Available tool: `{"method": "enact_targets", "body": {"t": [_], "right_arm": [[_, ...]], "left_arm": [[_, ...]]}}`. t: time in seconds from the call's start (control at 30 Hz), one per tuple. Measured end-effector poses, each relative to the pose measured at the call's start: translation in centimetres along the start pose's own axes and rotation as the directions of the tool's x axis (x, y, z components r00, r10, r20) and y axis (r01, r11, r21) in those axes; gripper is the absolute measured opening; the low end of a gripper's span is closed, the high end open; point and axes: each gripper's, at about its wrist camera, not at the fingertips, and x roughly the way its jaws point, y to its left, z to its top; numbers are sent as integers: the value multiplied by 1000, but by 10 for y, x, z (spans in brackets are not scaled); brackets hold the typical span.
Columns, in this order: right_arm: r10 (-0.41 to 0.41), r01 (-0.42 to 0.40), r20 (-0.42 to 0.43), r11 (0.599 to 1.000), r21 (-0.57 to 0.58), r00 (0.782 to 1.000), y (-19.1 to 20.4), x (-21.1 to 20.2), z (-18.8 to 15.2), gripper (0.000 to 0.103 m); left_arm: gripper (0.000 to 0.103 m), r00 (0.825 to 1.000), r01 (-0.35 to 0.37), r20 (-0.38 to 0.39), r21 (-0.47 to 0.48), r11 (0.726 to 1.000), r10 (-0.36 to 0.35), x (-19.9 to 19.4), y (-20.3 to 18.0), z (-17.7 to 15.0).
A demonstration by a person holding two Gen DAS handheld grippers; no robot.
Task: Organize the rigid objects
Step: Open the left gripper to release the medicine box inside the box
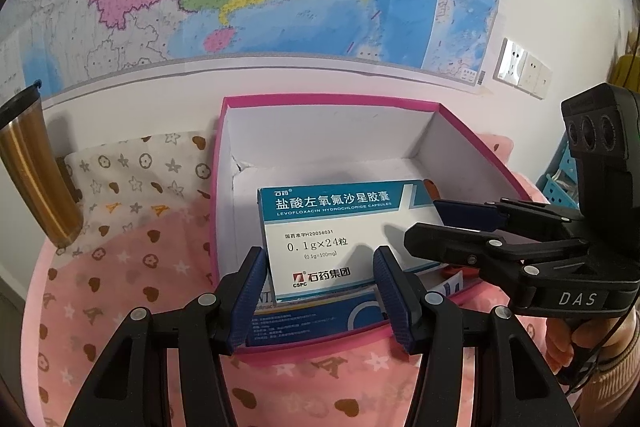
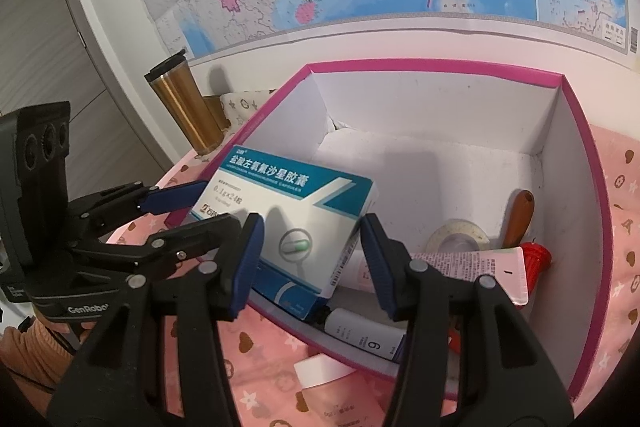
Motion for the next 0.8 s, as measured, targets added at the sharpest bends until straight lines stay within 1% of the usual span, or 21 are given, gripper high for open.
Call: {"method": "enact_targets", "body": {"t": [0.8], "right_arm": [[-1, 1, -16, 1000, 10, 1000, -2, 7, 0, 53]], "left_arm": [[55, 1000, -7, -16, -12, 1000, 6, 7, 1, 1]]}}
